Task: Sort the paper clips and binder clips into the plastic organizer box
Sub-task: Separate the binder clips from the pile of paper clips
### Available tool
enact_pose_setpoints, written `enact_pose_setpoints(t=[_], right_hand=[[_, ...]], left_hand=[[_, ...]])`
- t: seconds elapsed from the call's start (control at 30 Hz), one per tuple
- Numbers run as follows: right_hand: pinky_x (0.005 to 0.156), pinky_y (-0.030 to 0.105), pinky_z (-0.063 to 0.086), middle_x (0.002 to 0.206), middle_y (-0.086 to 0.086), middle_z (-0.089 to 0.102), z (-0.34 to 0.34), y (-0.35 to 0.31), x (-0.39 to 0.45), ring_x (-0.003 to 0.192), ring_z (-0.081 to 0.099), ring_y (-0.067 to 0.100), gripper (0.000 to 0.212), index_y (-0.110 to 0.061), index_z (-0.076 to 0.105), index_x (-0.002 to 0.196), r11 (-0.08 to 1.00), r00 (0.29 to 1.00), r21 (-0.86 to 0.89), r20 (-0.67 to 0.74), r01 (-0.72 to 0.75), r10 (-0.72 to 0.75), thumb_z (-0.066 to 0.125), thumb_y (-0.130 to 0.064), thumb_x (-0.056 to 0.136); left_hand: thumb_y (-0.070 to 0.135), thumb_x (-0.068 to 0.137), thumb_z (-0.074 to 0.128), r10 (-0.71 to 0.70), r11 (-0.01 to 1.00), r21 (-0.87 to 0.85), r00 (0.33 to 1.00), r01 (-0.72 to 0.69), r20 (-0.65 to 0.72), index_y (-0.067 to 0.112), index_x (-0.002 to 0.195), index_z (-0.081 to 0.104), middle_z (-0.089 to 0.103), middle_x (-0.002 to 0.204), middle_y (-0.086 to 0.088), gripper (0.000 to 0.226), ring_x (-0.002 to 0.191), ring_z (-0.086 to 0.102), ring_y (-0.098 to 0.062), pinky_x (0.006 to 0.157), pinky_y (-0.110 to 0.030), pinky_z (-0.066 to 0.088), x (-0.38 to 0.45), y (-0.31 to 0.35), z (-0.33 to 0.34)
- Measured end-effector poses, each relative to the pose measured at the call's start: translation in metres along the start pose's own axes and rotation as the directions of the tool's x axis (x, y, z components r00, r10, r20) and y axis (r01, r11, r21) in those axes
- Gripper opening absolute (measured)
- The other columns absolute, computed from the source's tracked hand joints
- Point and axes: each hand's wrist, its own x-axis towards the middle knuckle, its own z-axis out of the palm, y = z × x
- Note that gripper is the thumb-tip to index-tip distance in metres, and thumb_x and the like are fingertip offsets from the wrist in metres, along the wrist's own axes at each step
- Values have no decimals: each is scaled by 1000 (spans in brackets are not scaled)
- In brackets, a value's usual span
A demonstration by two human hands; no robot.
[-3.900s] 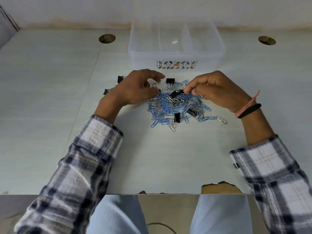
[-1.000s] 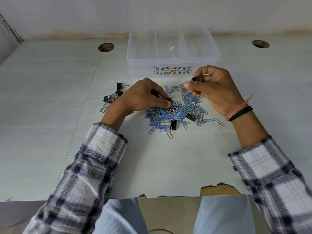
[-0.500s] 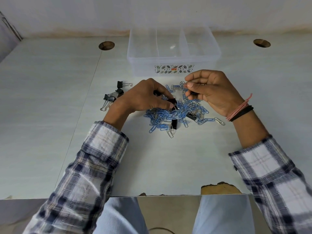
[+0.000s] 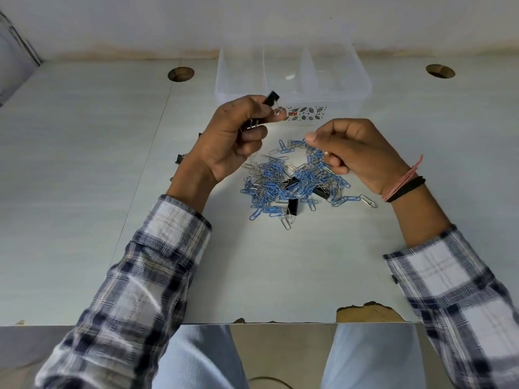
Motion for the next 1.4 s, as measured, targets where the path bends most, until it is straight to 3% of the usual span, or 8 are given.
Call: enact_pose_setpoints(t=[0.23, 0.37, 0.43, 0.5, 0.63, 0.9, 1.1, 1.4], right_hand=[[60, 18, 42, 69, 5, 62, 10, 0, -5, 61, 51, 10, 8, -16, 77, 87, 916, 988, -386, 144, 112, -61, 81, -18, 81], [59, 16, 43, 65, -3, 61, 10, 3, -4, 58, 51, 7, 10, -15, 77, 88, 898, 985, -418, 155, 137, -78, 82, -16, 80], [61, 15, 43, 65, -3, 62, 11, 4, -4, 58, 52, 6, 9, -16, 78, 89, 882, 981, -444, 170, 158, -90, 81, -17, 80], [63, 14, 44, 68, -4, 66, 11, 4, -4, 60, 55, 5, 8, -18, 79, 92, 859, 977, -479, 187, 181, -102, 78, -18, 83], [64, 7, 42, 70, -19, 70, 13, 3, -5, 63, 60, -4, 14, -20, 80, 101, 823, 961, -516, 244, 239, -126, 73, -20, 90], [58, 14, 40, 71, 7, 62, 17, 0, -5, 57, 48, 7, 28, -23, 79, 102, 778, 958, -584, 275, 231, -77, 82, -36, 78], [59, 15, 43, 68, -5, 61, 23, -4, -7, 58, 51, 5, 14, -21, 75, 91, 740, 961, -635, 272, 222, -55, 81, -28, 80], [65, 10, 47, 76, -10, 71, 21, -7, -11, 68, 63, 2, 8, -12, 76, 84, 790, 964, -564, 234, 240, -126, 68, -10, 87]], left_hand=[[17, 82, 46, -39, 926, -378, 998, 15, -57, 13, 84, 59, 46, 73, 0, 14, 53, 16, -11, 42, -20, 12, -1, 8, -12], [23, 89, 62, 192, 953, 290, 907, -82, -376, 16, 76, 62, 51, 65, 4, 15, 47, 31, -11, 43, -20, 22, -9, 27, -32], [24, 81, 70, 429, 600, 800, 842, 7, -329, 14, 76, 69, 63, 66, 1, 11, 52, 51, -12, 52, -24, 41, -13, 27, -51], [29, 75, 68, 479, 256, 951, 832, 172, -280, 18, 81, 73, 70, 75, -3, 14, 71, 64, -20, 66, -34, 54, -16, 25, -68], [30, 73, 67, 372, 141, 952, 876, 273, -307, 24, 82, 73, 70, 85, -7, 12, 80, 67, -29, 76, -46, 60, -19, 25, -77], [29, 81, 69, 347, 105, 966, 902, 237, -259, 19, 90, 78, 73, 89, -6, 16, 84, 68, -28, 81, -44, 60, -17, 22, -78], [26, 86, 64, 556, 138, 989, 830, -54, -32, 12, 92, 78, 74, 93, -3, 21, 83, 63, -15, 71, -14, 44, -10, 18, -58], [22, 91, 71, 437, 328, 910, 894, -256, 94, 12, 92, 78, 75, 93, 5, 12, 79, 64, -5, 66, -5, 42, -8, -1, -21]])
